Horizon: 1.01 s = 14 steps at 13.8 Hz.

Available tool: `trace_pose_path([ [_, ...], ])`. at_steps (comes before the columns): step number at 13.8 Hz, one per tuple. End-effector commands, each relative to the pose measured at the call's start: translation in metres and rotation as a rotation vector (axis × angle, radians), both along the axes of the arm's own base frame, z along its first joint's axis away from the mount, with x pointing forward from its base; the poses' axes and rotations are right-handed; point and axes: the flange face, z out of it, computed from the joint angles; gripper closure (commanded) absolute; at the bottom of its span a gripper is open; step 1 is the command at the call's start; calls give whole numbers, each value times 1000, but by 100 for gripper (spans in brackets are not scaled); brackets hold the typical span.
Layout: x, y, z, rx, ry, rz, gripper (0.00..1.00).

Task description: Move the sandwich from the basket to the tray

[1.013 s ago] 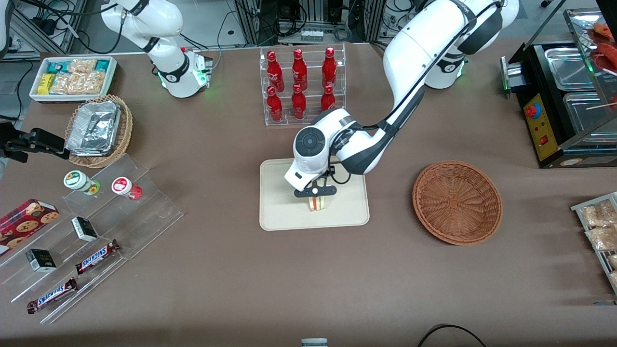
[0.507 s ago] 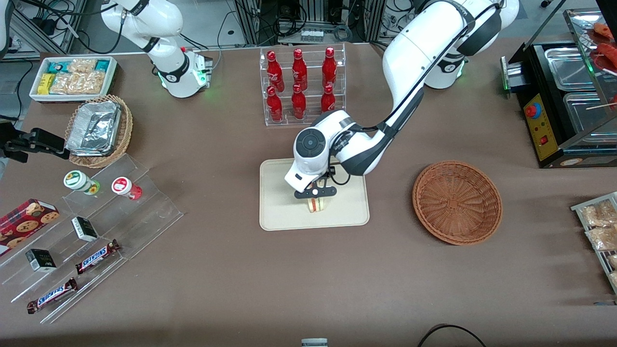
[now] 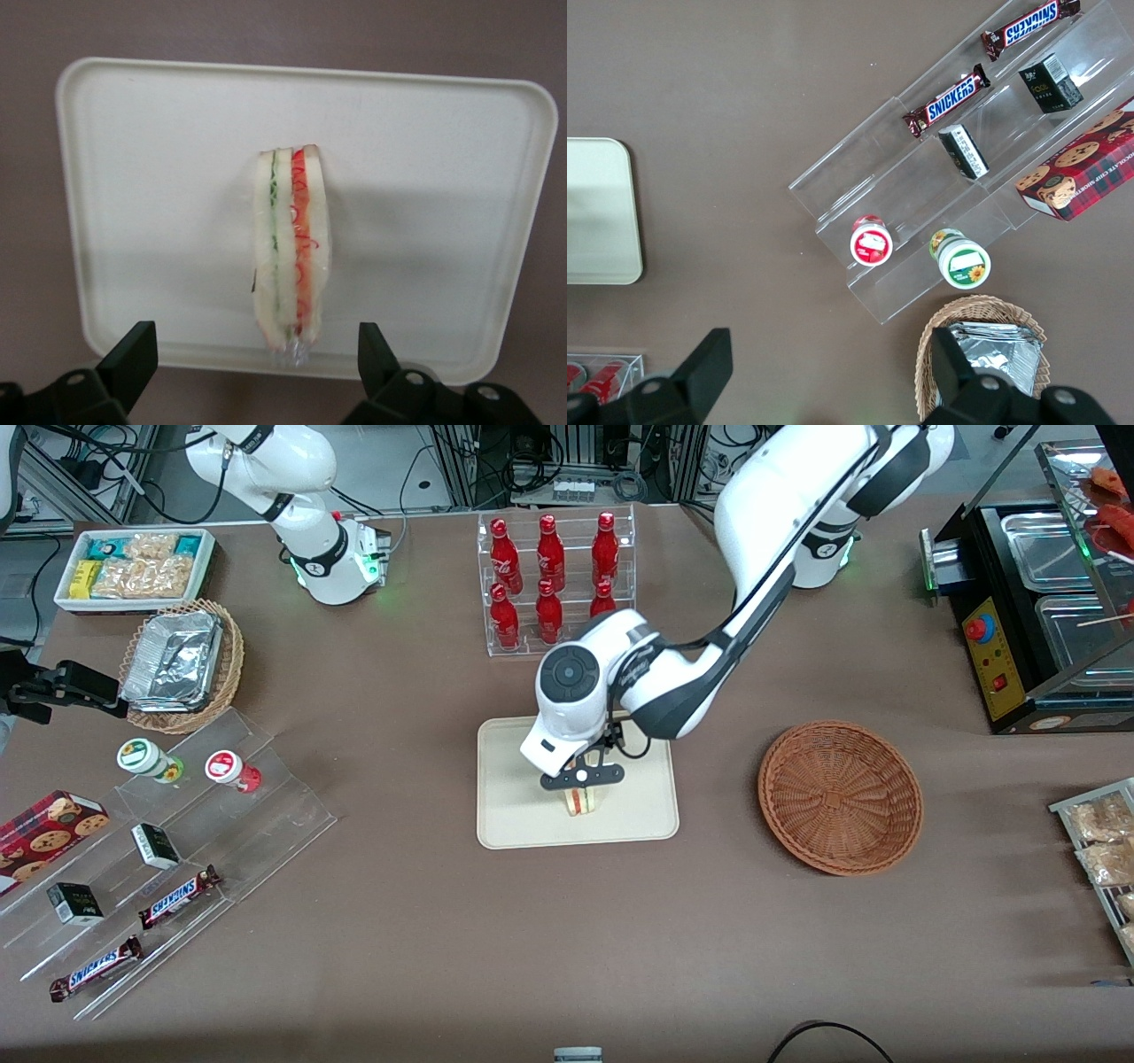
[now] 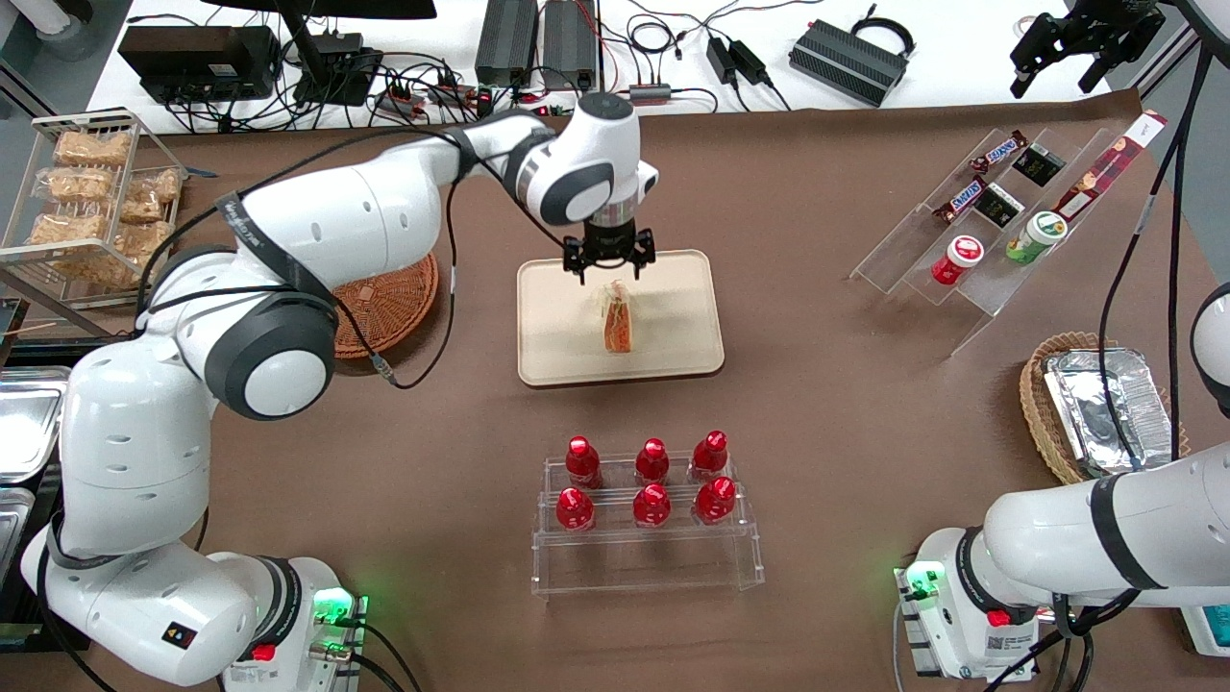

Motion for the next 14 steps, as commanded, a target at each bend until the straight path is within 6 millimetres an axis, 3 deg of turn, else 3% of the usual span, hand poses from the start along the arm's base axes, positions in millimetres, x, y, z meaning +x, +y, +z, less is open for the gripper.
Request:
trace_pose_path([
  [1,6,5,54,22,5,-11,0],
  [3,16,23,74,14,3,-123,0],
  [4,34,46,82,4,-2,-142,0],
  [6,49,80,96,-10,22,-225,0],
  [8,48,113,107,9,58,-235,0],
  [10,61,176,116,18,72,-232,0],
  [14,71,249,135,-3,75,-274,0],
])
